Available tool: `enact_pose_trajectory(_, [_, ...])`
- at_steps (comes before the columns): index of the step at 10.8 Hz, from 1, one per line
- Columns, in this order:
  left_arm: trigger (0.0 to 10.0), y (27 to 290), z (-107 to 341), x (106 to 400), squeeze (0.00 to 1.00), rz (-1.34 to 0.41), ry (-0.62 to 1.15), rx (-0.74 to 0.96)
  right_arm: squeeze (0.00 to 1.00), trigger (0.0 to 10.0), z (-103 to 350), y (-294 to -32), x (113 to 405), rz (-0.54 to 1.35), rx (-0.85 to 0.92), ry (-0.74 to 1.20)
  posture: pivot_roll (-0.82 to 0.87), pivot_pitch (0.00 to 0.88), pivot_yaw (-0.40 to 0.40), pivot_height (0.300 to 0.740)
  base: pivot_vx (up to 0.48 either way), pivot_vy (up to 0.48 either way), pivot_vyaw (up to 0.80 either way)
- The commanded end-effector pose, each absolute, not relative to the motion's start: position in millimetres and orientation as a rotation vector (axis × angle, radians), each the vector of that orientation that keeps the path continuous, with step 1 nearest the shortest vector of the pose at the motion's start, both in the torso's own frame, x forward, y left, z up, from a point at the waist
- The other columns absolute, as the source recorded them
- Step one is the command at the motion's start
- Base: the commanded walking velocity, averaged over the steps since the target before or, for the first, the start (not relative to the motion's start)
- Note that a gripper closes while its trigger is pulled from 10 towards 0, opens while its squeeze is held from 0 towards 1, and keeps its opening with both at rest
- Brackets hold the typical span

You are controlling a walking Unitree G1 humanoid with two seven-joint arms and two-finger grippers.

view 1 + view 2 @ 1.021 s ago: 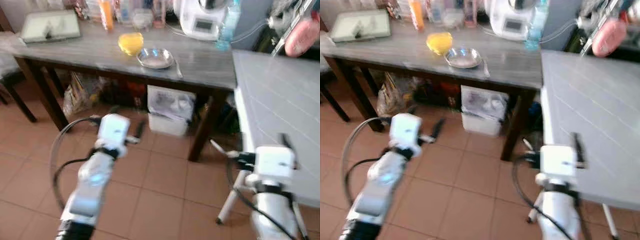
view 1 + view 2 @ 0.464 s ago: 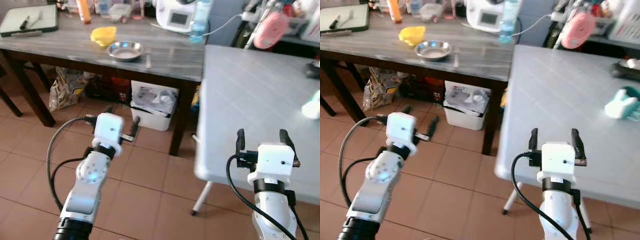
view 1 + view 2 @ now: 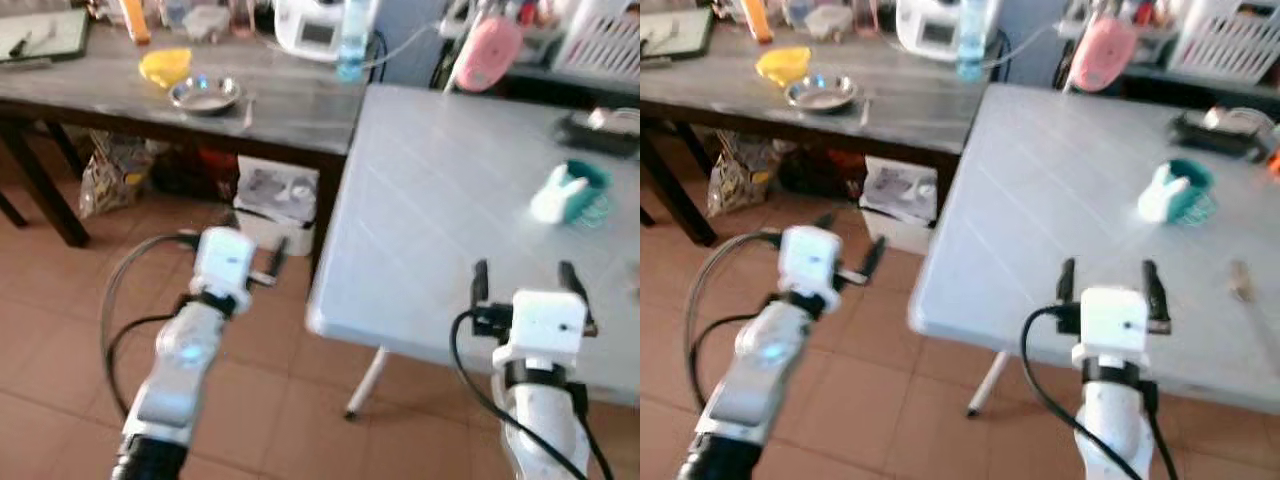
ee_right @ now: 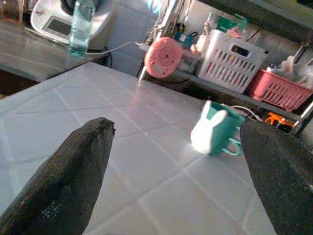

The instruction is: Setting the table

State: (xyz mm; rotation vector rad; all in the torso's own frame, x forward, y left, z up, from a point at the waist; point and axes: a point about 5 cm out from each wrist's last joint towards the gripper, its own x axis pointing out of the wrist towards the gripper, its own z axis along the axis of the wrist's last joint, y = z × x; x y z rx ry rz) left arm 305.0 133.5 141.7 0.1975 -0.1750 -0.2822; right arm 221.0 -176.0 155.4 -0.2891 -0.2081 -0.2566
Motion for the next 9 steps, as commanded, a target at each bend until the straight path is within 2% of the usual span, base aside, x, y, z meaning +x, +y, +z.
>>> enact_pose_trajectory(1, [10.0,123.9,142.2,303.8,0.00,-0.319,-0.181,0.197,0.00,10.0,154.5,-182.4,218.3,-0.278,-0.306,-0.200,0.11,0.108,-0.011,0.740,0.000,-0.405,-0.68])
enact_pose_trajectory(3, [10.0,122.9,142.8,304.1,0.00,-0.329,-0.182,0.199,0.00,10.0,154.5,-180.1,218.6,-0.278,-0.303,-0.200,0.11,0.118,-0.004,0.740,0.000,-0.411,-0.67])
enact_pose_trajectory(9, [10.0,118.8,142.0,305.2,0.00,-0.348,-0.178,0.202,0.00,10.0,152.9,-179.7,219.1,-0.277,-0.296,-0.194,0.10,0.118,0.003,0.740,0.000,-0.409,0.00])
